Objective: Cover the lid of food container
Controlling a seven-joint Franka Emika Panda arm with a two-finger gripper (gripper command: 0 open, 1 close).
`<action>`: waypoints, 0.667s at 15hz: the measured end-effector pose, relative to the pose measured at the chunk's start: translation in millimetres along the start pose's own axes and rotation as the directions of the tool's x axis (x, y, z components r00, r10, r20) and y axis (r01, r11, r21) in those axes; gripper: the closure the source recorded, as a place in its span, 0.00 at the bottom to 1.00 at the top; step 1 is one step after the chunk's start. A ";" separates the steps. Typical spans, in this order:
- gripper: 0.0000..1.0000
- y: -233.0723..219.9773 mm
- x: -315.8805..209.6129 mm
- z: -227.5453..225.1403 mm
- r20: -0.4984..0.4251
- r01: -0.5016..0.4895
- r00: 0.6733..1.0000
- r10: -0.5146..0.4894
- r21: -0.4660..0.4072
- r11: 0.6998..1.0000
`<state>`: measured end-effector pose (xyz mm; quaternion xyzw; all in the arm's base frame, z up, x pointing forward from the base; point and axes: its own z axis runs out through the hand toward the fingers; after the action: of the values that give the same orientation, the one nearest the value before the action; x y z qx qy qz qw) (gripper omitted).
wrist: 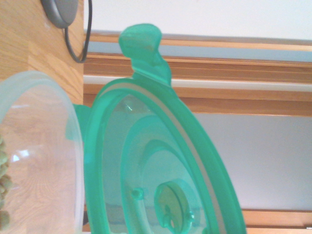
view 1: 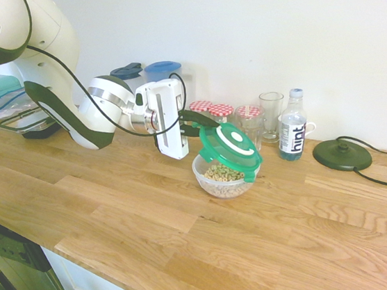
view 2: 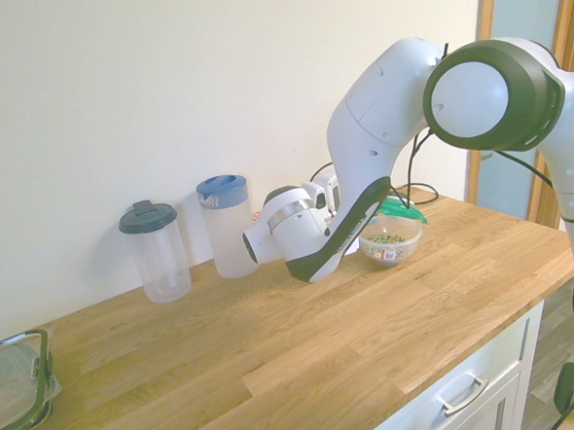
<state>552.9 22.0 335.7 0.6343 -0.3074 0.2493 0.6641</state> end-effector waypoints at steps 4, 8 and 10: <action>0.00 5.2 -2.4 -24.3 0.073 0.029 0.997 -0.034 0.072 0.997; 0.00 21.4 6.9 -48.6 0.224 0.052 0.970 -0.089 0.166 0.985; 0.00 35.0 19.9 -58.7 0.321 0.046 0.940 -0.118 0.221 0.974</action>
<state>546.7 81.8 373.9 0.7462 -0.3599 0.1419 0.5417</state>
